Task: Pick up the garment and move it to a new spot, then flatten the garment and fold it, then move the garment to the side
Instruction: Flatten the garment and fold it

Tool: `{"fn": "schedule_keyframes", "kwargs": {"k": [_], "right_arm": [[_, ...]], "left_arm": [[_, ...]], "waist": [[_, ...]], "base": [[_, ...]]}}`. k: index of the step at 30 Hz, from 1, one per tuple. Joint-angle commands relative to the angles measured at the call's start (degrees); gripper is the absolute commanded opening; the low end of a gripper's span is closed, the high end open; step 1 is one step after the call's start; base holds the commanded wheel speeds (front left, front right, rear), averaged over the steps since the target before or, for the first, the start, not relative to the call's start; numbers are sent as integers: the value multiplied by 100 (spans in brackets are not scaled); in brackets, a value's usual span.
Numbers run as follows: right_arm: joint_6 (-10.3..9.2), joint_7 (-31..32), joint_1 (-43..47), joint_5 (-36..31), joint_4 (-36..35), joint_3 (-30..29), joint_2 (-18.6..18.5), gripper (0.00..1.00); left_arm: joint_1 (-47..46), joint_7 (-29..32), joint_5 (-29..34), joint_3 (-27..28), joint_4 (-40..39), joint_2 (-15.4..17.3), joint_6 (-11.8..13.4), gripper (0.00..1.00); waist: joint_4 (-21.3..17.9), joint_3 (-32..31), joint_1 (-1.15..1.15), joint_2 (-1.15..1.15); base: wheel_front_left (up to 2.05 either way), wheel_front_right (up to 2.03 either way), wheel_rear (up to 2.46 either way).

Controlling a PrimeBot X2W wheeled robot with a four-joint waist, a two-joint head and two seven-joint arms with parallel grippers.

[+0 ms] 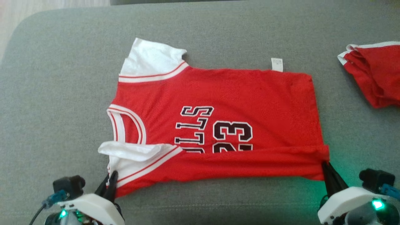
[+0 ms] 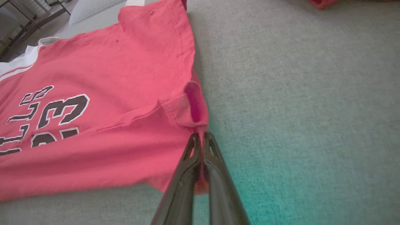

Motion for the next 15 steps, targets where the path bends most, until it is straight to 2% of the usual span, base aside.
{"fn": "schedule_keyframes", "kwargs": {"k": [1,2,3,4,8,15], "right_arm": [[37,-8,-56,56,-203,69,-61,0],[37,-14,-38,94,-204,72,-61,26],[37,-49,-37,108,-226,73,-61,92],[37,-101,-47,106,-263,71,-61,100],[37,-438,-135,-5,-633,56,-61,100],[37,-1032,-346,-304,-1696,337,-61,100]], "left_arm": [[-103,6,-8,220,-188,129,56,0],[-87,24,-13,215,-209,127,70,8],[-82,37,-15,212,-223,121,89,61],[-87,34,7,207,-235,123,116,100],[-110,-102,91,206,-370,106,205,100],[-259,-860,515,305,-859,100,505,100]], "waist": [[10,-41,0,0],[13,-63,0,0],[19,-76,0,0],[20,-103,0,0],[-9,-192,0,0],[-39,-307,0,0]], "base": [[0,0,0],[0,0,0],[0,0,0],[0,0,0],[0,0,0],[0,0,0]]}}
